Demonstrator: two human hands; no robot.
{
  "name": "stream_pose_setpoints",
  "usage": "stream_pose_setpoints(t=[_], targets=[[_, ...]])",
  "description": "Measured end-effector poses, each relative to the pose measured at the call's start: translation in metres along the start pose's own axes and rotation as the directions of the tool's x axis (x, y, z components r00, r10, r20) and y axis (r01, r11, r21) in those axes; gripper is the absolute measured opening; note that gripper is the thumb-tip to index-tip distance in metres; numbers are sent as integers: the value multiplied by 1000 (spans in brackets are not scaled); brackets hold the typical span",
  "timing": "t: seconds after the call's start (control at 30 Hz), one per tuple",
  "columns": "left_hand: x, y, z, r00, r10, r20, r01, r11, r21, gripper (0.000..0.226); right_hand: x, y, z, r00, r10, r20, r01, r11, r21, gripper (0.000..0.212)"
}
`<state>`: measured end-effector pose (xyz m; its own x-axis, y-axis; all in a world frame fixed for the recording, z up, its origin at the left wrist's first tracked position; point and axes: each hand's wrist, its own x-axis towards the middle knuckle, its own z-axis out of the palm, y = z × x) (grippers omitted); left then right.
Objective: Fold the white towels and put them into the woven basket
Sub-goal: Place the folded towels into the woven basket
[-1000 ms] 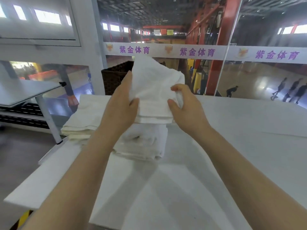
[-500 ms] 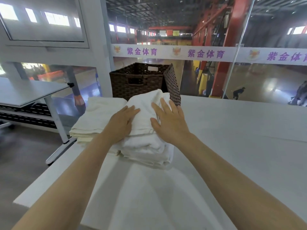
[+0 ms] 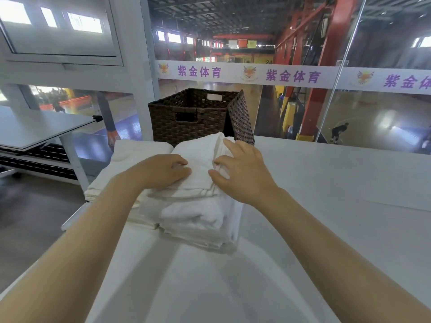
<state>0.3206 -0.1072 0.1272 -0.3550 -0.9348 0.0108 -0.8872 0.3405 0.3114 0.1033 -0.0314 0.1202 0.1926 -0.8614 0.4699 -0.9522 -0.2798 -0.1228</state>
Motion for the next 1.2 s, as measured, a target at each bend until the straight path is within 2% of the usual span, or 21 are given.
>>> stream_pose_setpoints(t=[0.07, 0.2, 0.23, 0.4, 0.53, 0.63, 0.7, 0.8, 1.03, 1.2], targets=[[9, 3, -11, 996, 15, -90, -19, 999, -38, 22, 15, 13, -2, 1000, 18, 11, -18, 998, 63, 45], [45, 12, -32, 965, 145, -217, -146, 989, 13, 15, 56, 56, 6, 981, 163, 108, -191, 922, 338, 45], [58, 15, -35, 959, 165, -232, -161, 986, 39, 17, 67, 68, 9, 975, 191, 112, -219, 906, 363, 46], [134, 28, -34, 939, 180, -291, -153, 982, 114, 63, 122, 119, 25, 955, 263, 138, -297, 857, 421, 54], [196, 25, -24, 941, 161, -297, -65, 949, 309, 74, 159, 137, 53, 946, 223, 237, -305, 860, 409, 68], [227, 33, -22, 911, 226, -344, -138, 955, 262, 54, 180, 144, 77, 949, 214, 231, -298, 844, 446, 90], [239, 35, -23, 894, 278, -352, -226, 957, 183, 36, 190, 149, 86, 951, 234, 201, -302, 832, 464, 93], [250, 34, -22, 872, 333, -357, -336, 940, 57, 26, 198, 156, 91, 964, 224, 140, -264, 847, 461, 90], [267, 62, -15, 880, 322, -350, -341, 940, 7, 19, 201, 185, 83, 965, 231, 125, -262, 831, 491, 74], [264, 99, -10, 913, 318, -256, -333, 943, -12, 17, 181, 208, 63, 942, 307, 138, -334, 804, 492, 78]])
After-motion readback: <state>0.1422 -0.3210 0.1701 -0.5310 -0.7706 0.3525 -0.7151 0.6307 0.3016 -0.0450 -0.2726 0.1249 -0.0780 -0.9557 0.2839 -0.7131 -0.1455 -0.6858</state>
